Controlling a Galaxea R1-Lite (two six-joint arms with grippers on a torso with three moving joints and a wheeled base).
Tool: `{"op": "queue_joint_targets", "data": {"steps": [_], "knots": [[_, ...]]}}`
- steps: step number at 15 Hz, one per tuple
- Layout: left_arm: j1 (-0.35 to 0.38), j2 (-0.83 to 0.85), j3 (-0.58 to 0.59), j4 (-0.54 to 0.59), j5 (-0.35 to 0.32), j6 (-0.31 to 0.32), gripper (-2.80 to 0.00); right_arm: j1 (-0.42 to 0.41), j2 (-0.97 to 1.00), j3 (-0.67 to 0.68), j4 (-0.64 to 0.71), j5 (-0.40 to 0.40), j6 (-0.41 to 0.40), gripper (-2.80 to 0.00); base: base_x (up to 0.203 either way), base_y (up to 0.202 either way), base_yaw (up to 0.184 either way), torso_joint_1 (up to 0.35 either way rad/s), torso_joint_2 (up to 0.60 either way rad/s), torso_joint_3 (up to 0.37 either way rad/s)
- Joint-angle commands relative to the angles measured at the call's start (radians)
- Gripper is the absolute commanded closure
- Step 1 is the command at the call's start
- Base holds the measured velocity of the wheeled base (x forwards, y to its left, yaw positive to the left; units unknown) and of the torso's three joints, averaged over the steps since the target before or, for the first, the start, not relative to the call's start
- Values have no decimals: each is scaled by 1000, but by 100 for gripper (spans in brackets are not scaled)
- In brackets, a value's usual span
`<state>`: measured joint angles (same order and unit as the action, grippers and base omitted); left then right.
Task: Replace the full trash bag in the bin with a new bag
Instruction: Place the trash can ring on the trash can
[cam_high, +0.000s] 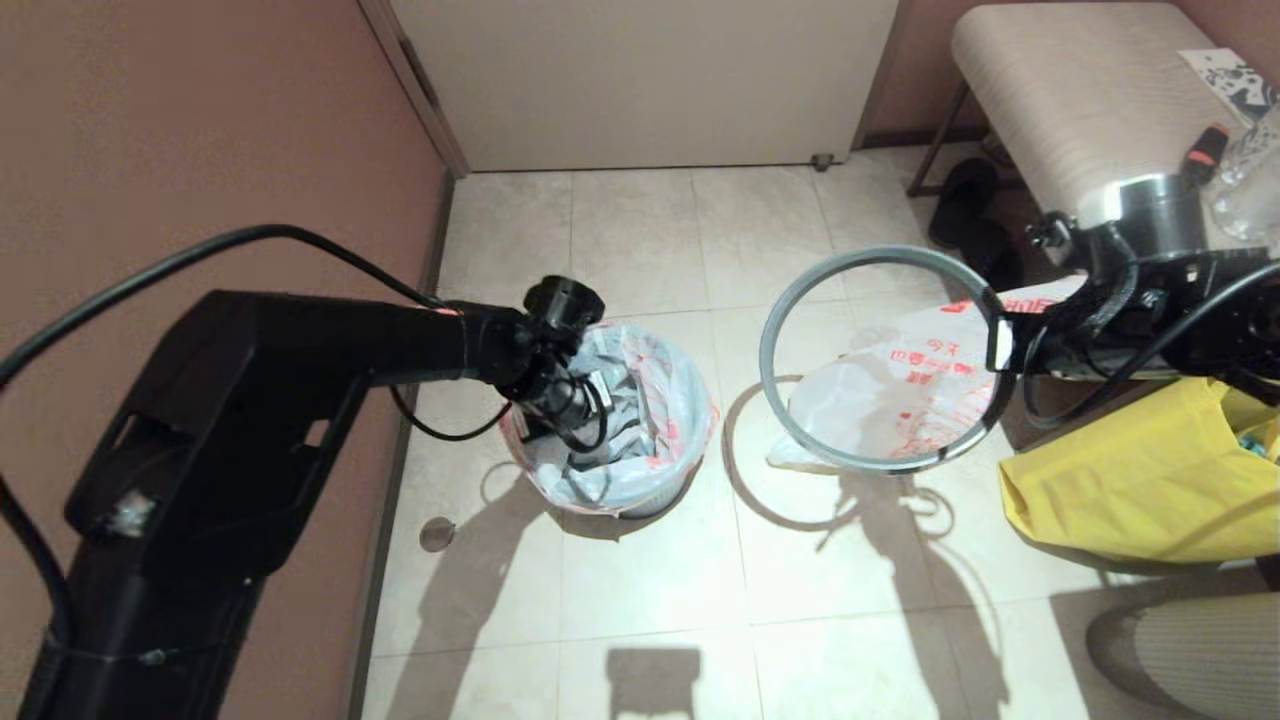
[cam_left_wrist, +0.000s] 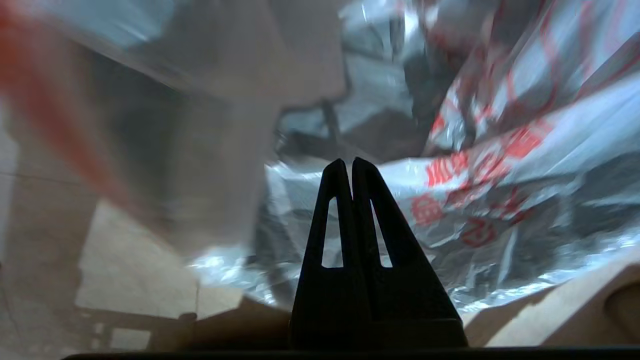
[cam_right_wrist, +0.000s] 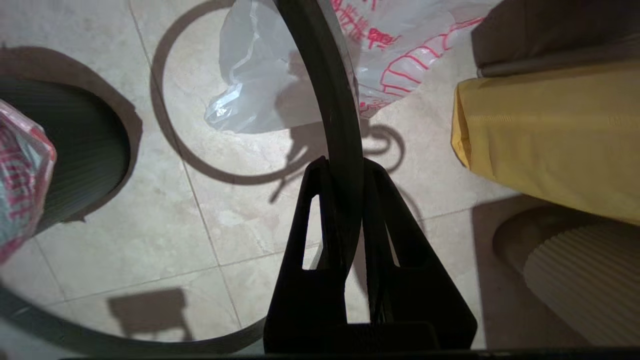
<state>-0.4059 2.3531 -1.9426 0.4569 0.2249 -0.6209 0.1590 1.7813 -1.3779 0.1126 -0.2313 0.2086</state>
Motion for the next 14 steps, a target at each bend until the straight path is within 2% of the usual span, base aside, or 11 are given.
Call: {"op": "queue_joint_targets", "data": {"steps": [1,3,4,6,9,14], "knots": [[-14,123,-1,-18,-21,-3,0,-34,-120,3,45,-1,18,0,0,0,0,0,0,0],[-38,213,-2,-142,-62,14,0,-55,-207,1,112,1,38,0,0,0,0,0,0,0],[-45,254,-3,-200,-88,45,0,-58,-242,0,147,1,42,0,0,0,0,0,0,0],[-59,326,-4,-244,-112,112,0,-62,-296,-5,196,1,41,0,0,0,0,0,0,0],[-93,289,-4,-157,-192,114,0,-62,-326,-6,235,1,39,0,0,0,0,0,0,0],[-181,164,-4,15,-397,35,0,-61,-344,-6,243,0,40,0,0,0,0,0,0,0]]}}
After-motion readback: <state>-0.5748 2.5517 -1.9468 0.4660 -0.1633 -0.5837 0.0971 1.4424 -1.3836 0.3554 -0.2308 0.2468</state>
